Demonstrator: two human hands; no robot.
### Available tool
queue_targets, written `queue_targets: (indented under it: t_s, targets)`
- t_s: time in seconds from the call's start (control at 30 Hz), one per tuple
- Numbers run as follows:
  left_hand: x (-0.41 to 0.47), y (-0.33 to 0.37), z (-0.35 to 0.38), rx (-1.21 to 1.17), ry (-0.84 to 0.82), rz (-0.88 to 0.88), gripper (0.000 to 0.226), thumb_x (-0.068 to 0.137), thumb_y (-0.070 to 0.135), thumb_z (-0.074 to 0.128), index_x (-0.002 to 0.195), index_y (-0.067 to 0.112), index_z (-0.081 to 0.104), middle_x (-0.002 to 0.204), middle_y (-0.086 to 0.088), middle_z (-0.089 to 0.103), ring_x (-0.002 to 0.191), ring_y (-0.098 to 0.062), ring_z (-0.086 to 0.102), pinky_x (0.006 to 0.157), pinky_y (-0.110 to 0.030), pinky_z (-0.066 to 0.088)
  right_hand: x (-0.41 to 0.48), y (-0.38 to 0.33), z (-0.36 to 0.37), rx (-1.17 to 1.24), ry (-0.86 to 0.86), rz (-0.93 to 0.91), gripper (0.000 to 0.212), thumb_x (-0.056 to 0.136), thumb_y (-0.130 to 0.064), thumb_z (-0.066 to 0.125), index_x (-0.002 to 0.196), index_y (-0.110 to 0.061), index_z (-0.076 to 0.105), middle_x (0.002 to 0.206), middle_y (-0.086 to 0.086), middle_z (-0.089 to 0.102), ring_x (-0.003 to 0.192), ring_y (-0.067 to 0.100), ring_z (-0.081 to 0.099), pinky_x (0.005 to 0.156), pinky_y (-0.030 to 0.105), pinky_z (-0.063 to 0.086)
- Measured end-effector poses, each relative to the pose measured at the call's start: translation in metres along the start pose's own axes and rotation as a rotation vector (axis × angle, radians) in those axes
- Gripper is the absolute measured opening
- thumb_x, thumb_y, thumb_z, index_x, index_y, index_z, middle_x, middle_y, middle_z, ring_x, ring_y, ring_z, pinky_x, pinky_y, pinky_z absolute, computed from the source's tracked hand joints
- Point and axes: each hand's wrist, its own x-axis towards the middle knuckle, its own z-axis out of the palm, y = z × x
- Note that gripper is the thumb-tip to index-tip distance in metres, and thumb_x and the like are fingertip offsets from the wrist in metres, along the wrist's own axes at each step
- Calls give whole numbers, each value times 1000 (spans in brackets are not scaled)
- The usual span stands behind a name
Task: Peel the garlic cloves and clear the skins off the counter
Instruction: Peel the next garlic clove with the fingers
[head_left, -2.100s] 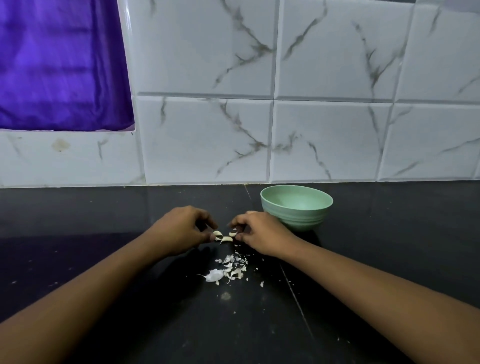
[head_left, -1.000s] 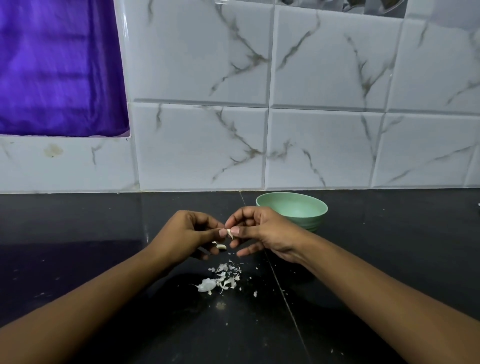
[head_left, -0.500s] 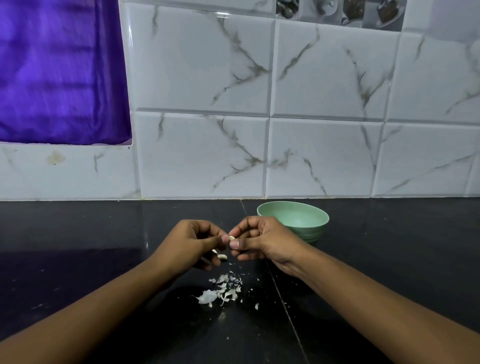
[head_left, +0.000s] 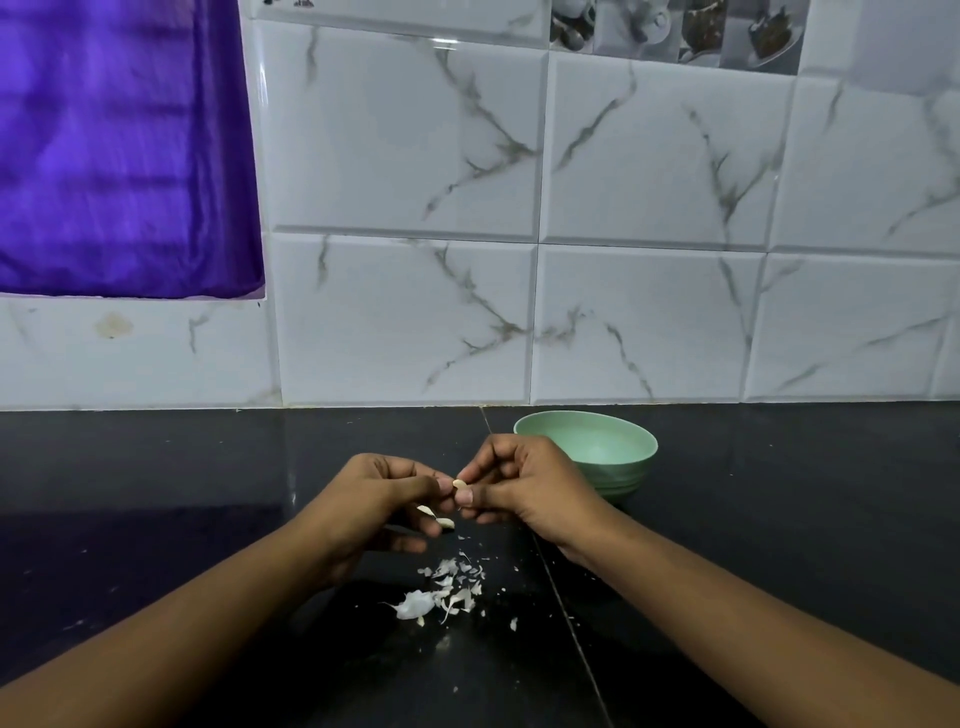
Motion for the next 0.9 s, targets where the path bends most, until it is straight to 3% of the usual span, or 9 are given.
queue_targets:
  t_s: [0.27,0.37,0.43,0.63,0.77,0.9]
  targets:
    - [2,-2,2,22,53,19,24,89,8,60,69,12,72,75,-9,72,45,-6,56,42,-19,45,-1,-1,2,-203,64,-105,25,76,3,74,69,-16,59,63,5,66,60,13,66,58,22,56]
    - [3,-3,2,45,74,28,23,90,6,57,70,9,69,81,-15,72,44,-6,53,43,-20,46,-3,1,4,-265,81,-156,26,75,0,76,67,-17,59,56,-4,63,55,6,64,55,20,54]
    - [3,-4,4,55,86,36,24,90,5,56,69,8,67,75,-14,71,43,-6,53,43,-20,47,-3,3,5,-298,89,-182,27,74,-2,77,66,-20,59,54,-7,63,53,3,63,54,19,53]
    - [4,-8,7,95,115,57,19,90,5,57,71,4,62,47,-1,57,39,-7,48,42,-20,45,-3,6,6,-349,100,-239,28,74,-8,79,65,-25,59,56,-7,64,55,5,64,58,23,53]
    - [5,-7,8,155,92,49,18,91,6,54,74,6,60,54,-4,56,40,-9,46,42,-20,42,-3,5,7,-337,78,-206,24,76,-4,76,72,-21,60,63,-4,66,62,12,66,67,31,56]
    - [6,-5,2,218,35,2,19,94,11,49,80,7,62,63,-8,57,39,-10,47,40,-18,38,0,5,7,-217,9,-122,20,80,-3,72,77,-19,61,68,4,66,66,16,67,68,31,57]
